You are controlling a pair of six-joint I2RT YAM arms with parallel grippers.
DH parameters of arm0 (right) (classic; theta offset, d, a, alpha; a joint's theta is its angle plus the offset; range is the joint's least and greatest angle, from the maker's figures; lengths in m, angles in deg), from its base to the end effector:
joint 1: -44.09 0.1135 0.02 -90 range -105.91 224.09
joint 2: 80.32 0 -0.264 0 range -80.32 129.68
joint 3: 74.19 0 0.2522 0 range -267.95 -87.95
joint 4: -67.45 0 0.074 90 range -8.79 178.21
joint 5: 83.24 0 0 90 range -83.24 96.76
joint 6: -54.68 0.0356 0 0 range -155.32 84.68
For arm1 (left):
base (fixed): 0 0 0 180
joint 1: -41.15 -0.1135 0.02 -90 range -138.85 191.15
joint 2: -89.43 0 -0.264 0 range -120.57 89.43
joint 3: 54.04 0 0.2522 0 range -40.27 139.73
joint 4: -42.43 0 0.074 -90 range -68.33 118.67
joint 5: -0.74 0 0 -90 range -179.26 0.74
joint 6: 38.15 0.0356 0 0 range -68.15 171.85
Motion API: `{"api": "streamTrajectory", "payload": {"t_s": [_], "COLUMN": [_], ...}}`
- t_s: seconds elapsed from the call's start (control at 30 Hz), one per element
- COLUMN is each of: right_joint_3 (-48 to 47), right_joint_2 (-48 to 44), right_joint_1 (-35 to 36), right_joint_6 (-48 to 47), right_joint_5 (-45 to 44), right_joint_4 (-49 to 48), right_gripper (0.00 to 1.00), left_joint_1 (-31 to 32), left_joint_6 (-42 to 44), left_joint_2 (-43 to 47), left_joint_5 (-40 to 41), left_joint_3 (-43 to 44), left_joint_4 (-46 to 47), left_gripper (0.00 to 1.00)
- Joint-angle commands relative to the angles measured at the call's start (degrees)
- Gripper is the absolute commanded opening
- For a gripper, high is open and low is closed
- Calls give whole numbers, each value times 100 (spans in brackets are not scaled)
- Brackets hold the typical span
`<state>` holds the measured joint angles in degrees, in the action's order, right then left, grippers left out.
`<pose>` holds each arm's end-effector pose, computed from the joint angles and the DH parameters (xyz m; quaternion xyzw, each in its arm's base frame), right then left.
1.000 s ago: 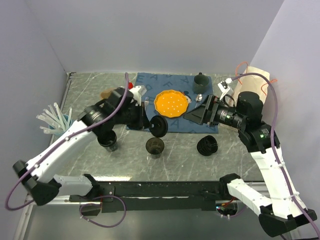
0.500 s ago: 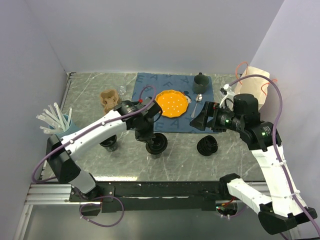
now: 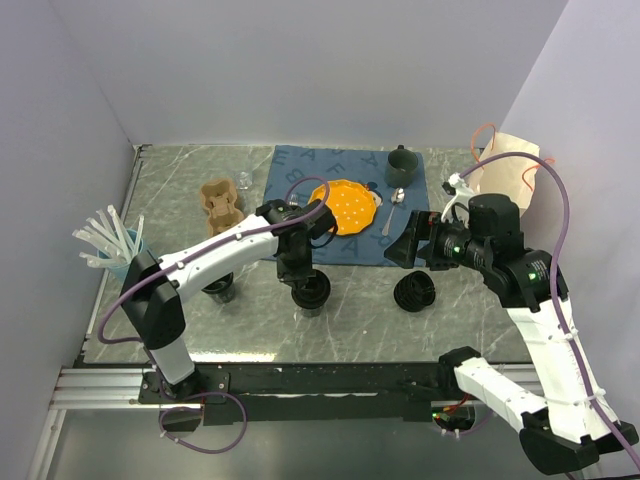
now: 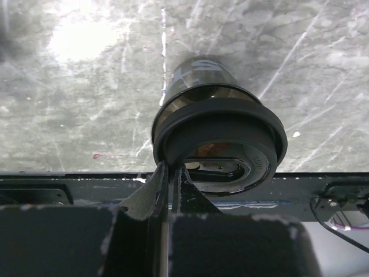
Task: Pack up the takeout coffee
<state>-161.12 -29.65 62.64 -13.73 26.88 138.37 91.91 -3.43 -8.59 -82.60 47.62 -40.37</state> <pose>0.1330 0.0575 0.4058 -0.0580 0.8739 0.3022 0.3764 0.2114 -0.2523 0.2835 -0.0447 0.9929 -0.0405 0.1029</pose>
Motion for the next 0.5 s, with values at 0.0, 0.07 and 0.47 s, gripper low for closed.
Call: {"api": "streamTrajectory", "payload": {"t_s": [0.0, 0.07, 0.47], "right_joint_3": [-154, -145, -163], "right_joint_2": [-84, -102, -75], "right_joint_1": [61, 61, 62], "right_joint_6": [-128, -128, -119], "right_joint_5": [-201, -193, -254], "right_joint_4": [40, 31, 31], "right_gripper": [100, 100, 100], "left_joint_1": [13, 13, 13], "left_joint_6": [-123, -123, -96], "left_joint_2": [81, 81, -7], "left_joint_5": [187, 117, -68], "left_joint_3": [158, 44, -133], "left_joint_4": [-242, -163, 4], "left_gripper": [1, 1, 19]}}
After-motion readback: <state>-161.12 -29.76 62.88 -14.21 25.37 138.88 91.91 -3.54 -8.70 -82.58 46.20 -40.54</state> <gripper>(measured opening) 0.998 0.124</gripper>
